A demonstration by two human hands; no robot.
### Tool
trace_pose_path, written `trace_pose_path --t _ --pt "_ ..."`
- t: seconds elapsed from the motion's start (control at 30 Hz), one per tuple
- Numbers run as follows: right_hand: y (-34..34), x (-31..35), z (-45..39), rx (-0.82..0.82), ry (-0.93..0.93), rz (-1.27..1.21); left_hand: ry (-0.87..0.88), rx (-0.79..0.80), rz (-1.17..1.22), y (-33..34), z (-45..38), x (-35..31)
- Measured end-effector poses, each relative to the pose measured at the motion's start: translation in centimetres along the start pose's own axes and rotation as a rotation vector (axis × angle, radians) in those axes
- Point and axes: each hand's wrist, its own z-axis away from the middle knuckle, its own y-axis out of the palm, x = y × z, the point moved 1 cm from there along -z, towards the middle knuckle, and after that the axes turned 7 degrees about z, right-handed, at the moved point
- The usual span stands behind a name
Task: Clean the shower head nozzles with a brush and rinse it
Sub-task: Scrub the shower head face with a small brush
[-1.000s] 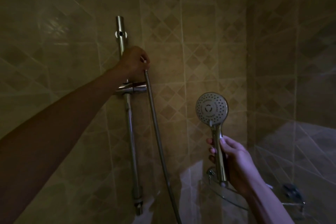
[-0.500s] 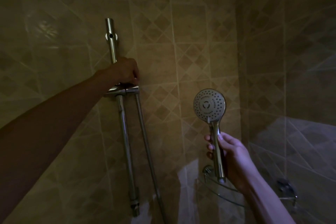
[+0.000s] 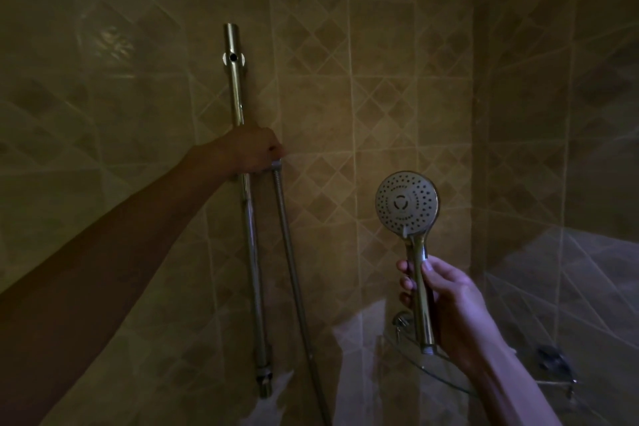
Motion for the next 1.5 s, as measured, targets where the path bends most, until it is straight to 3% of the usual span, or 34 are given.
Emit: trace_pose_path --t 0.2,0.43,0.6,0.73,0.9,1.0,1.1,1.37,1.5 --pt "1.2 0.4 1.1 -0.009 -0.038 -0.023 0.006 -0.057 -0.026 1.2 0.7 -0.2" --pt "1.4 0.8 2.4 -0.021 -0.06 -0.016 0.104 -0.348 0.133 4.7 3.7 0.2" --pt "1.2 -0.1 3.2 -0.052 -0.048 0.023 0.095 -0.414 0.29 5.9 6.5 -0.8" --pt "1.1 -1.4 3.6 -0.098 -0.024 0.067 -0.142 -0.216 0.599 8.8 11.2 -2.1" --pt "0.4 -4.4 5.4 -0.051 0.04 0.113 -0.368 0.1 1.233 15.9 19.6 -6.5" --pt "0.1 -6.7 7.1 -0.018 0.091 0.113 -0.586 0.2 1.547 19.9 24.7 -10.0" --pt "-0.3 -9.7 9.2 -0.021 0.16 0.119 -0.713 0.343 1.729 22.7 29.0 -13.8" --pt "-2.7 -17.4 14.8 -0.095 0.349 0.16 -0.996 0.458 2.042 29.0 36.4 -19.5" --pt "-4.4 -19.5 17.3 -0.133 0.411 0.2 -1.051 0.562 2.134 30.9 38.7 -21.2"
